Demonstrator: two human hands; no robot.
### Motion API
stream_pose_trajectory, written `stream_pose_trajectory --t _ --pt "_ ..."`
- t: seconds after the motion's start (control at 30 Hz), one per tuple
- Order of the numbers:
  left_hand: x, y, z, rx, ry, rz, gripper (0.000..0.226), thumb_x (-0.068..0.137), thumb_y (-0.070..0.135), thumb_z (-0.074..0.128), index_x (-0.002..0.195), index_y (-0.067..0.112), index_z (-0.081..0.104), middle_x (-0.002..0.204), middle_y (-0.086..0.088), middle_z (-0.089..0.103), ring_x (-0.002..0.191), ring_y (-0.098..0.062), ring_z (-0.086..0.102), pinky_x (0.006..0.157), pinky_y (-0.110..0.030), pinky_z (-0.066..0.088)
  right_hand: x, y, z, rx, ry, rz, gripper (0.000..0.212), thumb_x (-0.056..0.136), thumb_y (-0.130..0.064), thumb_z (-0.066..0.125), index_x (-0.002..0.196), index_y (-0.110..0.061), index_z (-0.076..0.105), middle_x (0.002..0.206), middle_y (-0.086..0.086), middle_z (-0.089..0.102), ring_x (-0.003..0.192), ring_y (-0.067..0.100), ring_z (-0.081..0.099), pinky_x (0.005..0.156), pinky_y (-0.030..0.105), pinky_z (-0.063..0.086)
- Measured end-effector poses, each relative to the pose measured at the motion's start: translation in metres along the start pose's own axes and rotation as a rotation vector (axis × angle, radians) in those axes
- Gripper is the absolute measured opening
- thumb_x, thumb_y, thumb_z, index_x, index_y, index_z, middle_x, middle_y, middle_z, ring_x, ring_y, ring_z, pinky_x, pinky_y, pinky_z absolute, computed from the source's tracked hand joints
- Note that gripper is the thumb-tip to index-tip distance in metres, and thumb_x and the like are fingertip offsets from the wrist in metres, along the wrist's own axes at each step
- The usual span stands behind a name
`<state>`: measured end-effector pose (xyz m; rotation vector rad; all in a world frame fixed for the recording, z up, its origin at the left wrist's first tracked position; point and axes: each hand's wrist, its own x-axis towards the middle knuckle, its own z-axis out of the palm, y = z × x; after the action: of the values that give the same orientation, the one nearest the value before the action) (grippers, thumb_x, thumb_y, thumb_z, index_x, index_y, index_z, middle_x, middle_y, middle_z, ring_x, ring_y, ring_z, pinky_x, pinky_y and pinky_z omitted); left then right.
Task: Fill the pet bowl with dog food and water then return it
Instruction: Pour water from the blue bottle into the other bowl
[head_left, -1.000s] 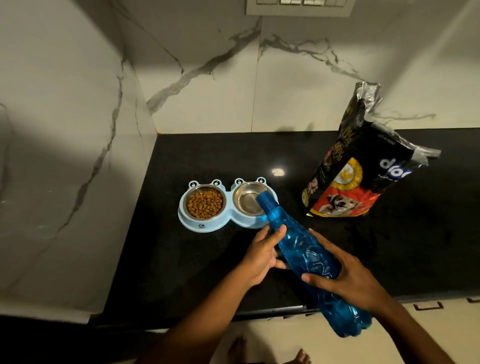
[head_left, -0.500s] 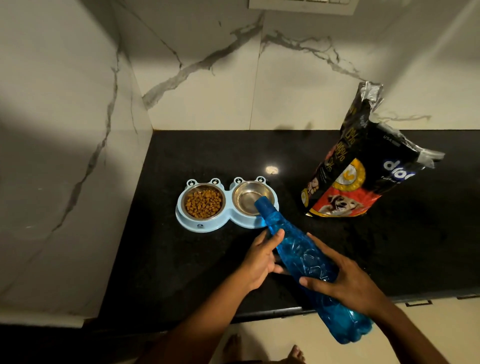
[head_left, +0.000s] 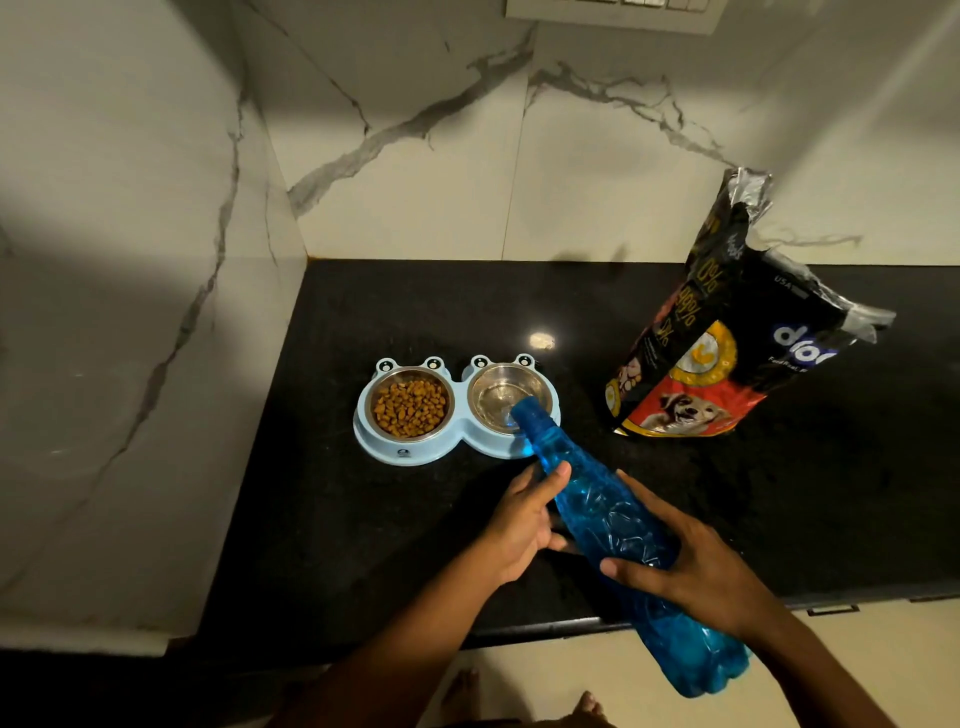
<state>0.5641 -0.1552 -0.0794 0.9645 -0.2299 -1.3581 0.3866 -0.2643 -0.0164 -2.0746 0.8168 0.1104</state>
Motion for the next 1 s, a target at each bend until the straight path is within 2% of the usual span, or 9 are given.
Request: stream_pose_trajectory --t 0.2,0.43,0.63,0.9,1.0 --pt "-0.0013 0.0015 0.0005 -0.008 0.001 -0.013 0.051 0.091 0.040 0.062 0.137 0.020 0.050 0.138 -0.012 0.057 0.122 -0.035 0.060 0.090 -0.066 0.050 -0.0005 -0.0009 0.0002 -0.009 -0.006 0.000 0.102 0.060 -0.079 0.077 0.143 -0.071 0.017 0.146 -0.028 0.049 0.132 -0.004 0.049 0.113 0.039 0.043" --pt "-0.0019 0.0018 0.0035 -0.010 0.009 -0.011 0.046 0.096 0.037 0.058 0.137 0.019 0.050 0.138 -0.013 0.057 0.119 -0.035 0.062 0.080 -0.057 0.057 -0.0016 -0.0032 -0.0011 -0.032 0.004 0.009 0.103 0.058 -0.081 0.075 0.142 -0.072 0.016 0.147 -0.026 0.047 0.133 -0.002 0.048 0.113 0.039 0.043" --pt "-0.0036 0.0023 0.0040 -0.016 0.018 -0.027 0.045 0.095 0.037 0.058 0.136 0.021 0.050 0.138 -0.013 0.057 0.120 -0.034 0.062 0.083 -0.059 0.056 -0.0011 0.0004 0.0002 -0.038 -0.002 0.027 0.104 0.058 -0.082 0.075 0.143 -0.072 0.016 0.148 -0.024 0.048 0.133 0.000 0.050 0.113 0.041 0.044" --pt "-0.0039 0.0012 0.0029 -0.013 0.010 -0.029 0.051 0.091 0.041 0.062 0.136 0.021 0.051 0.137 -0.013 0.058 0.119 -0.037 0.062 0.077 -0.055 0.058 -0.0018 0.0002 0.0015 -0.029 -0.002 0.035 0.104 0.058 -0.081 0.076 0.142 -0.072 0.015 0.148 -0.024 0.047 0.134 0.000 0.049 0.113 0.042 0.043" --pt "-0.0046 0.0027 0.0037 -0.019 0.012 -0.030 0.046 0.094 0.038 0.059 0.136 0.021 0.051 0.138 -0.012 0.058 0.119 -0.036 0.062 0.079 -0.056 0.057 -0.0013 0.0003 0.0014 -0.024 -0.001 0.036 0.104 0.057 -0.081 0.077 0.142 -0.073 0.016 0.147 -0.025 0.048 0.134 0.000 0.049 0.113 0.042 0.043"
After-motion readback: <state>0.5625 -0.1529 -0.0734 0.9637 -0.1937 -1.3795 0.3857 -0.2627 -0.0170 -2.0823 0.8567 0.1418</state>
